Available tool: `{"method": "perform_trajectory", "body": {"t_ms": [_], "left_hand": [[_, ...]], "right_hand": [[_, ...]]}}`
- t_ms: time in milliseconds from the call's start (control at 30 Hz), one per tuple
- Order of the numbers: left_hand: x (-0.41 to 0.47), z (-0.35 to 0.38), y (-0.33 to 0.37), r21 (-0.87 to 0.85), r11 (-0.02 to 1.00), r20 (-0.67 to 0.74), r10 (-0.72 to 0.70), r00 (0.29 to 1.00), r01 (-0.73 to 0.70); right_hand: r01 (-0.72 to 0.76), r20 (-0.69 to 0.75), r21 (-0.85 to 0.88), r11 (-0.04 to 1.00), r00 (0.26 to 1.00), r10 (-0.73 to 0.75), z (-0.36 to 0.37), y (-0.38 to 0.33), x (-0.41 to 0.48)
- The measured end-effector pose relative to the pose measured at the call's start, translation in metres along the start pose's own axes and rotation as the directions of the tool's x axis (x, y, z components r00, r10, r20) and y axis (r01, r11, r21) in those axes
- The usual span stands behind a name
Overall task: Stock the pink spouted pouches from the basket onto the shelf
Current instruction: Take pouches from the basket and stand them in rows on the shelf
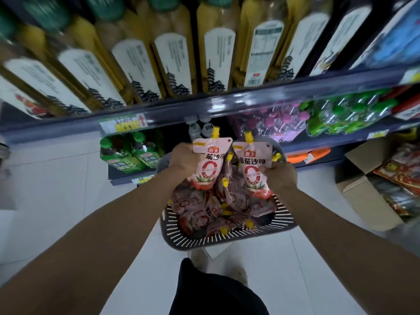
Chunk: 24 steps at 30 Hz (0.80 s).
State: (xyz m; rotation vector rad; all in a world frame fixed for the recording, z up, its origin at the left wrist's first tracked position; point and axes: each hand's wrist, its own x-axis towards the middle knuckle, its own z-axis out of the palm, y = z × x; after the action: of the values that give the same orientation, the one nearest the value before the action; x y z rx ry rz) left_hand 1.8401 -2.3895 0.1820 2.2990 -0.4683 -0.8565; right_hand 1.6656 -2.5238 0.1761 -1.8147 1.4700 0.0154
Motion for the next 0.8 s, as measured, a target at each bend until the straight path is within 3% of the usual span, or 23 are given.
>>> {"method": "perform_trajectory", "body": {"t_ms": [300, 500, 700, 800], "left_hand": [[-0.105, -0.089, 0.092, -0.204, 0.974, -0.028, 0.092, 0.995, -0.096], [-0.178, -0.154, 0.150, -0.218, 0.936, -0.177, 0.240, 0.955, -0.275], [-0.236, -0.220, 0.184, -0.380, 0.842, -0.318, 0.269, 0.909, -0.382], [-0.260, -0.256, 0.192, -0.380, 0.817, -0.400, 0.279, 0.873, -0.435]], "right_hand": [[0.202, -0.022, 0.434, 0.878, 0.977, -0.213, -0.120, -0.067, -0.090], [0.381, -0.080, 0.520, 0.764, 0.913, -0.401, -0.193, -0.123, -0.148], [0.470, -0.118, 0.668, 0.577, 0.833, -0.541, -0.226, -0.192, -0.200], [0.483, -0.122, 0.714, 0.507, 0.798, -0.590, -0.231, -0.229, -0.224]]}}
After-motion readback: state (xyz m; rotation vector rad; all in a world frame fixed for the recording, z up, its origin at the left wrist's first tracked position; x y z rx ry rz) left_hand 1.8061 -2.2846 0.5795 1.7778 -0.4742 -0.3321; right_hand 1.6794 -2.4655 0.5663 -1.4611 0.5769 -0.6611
